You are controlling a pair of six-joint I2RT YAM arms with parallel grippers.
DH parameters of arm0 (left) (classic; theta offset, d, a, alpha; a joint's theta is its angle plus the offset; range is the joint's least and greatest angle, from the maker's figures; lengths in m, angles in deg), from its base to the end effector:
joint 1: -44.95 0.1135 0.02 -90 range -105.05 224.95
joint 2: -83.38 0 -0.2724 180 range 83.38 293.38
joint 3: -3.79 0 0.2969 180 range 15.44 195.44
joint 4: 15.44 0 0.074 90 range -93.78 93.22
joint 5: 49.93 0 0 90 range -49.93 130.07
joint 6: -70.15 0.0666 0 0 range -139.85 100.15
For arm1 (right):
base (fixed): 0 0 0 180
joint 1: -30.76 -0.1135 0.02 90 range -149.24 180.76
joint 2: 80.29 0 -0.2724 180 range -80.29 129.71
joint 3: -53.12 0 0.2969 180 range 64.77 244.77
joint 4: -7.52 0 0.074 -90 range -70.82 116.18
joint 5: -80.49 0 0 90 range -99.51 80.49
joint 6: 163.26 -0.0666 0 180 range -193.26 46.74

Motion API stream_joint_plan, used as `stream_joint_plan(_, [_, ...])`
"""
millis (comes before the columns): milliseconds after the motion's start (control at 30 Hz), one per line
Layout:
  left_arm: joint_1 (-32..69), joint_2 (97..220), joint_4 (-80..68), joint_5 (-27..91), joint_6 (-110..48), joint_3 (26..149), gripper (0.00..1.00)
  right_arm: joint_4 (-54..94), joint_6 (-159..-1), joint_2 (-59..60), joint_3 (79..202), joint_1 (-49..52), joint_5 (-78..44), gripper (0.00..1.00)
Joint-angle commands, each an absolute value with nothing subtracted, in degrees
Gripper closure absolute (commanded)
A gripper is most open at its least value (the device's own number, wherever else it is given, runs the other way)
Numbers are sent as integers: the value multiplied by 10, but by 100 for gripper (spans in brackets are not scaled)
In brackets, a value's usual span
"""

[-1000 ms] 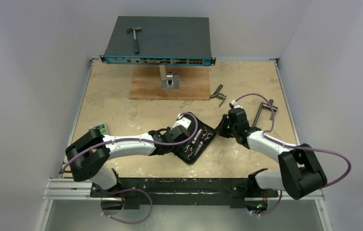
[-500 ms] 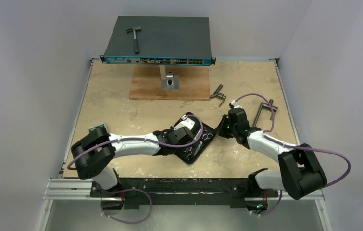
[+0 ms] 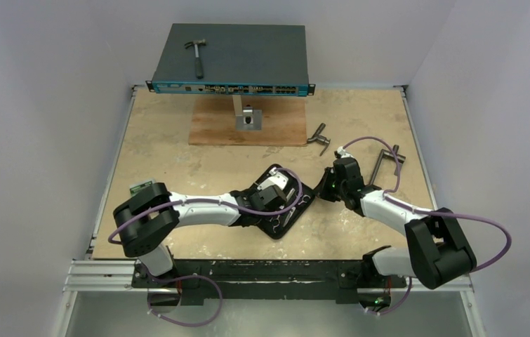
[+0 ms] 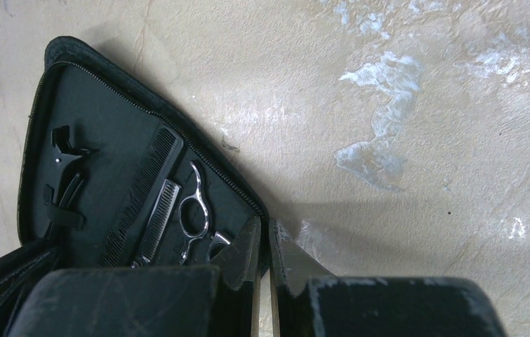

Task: Sort the hair-cutting tools
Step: Close the hairdressing tool bag at the center of the board.

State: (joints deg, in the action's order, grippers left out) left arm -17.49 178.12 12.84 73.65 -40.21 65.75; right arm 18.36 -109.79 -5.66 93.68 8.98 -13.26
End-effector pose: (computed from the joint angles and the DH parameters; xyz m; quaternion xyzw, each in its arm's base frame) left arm 0.1968 -0.2975 0.1109 0.2654 0.8911 0.0516 0.3644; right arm 0.2707 0.1128 0.1107 0.1060 0.9171 0.2131 0.3199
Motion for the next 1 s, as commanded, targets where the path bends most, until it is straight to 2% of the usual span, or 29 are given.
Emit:
stream_joint_plan(0, [-173,1793,81,734,-395,685,100,175,-1091,-55,953,89,-147,100])
stream_joint_plan(233, [-161,1791,75,714,-409,682,100,177,-1090,-55,953,89,-146,100])
stream_joint_plan(267, [-161,1784,75,711,-412,679,97,177,-1090,-55,953,90,-145,100])
stream_joint_plan(400, [-161,1742,88,697,-419,668,67,179,-1090,-54,955,90,-145,100])
stream_joint_plan(500, [-160,1704,107,695,-425,665,53,179,-1090,-55,955,89,-145,100])
stream_joint_plan(700, [-155,1630,134,700,-448,654,46,179,-1091,-58,956,89,-145,99])
stream_joint_plan(833, [-129,1560,130,703,-495,609,42,182,-1090,-63,956,90,-145,91])
stream_joint_plan(967, [-43,1489,85,633,-553,517,39,180,-1091,-65,954,90,-149,81])
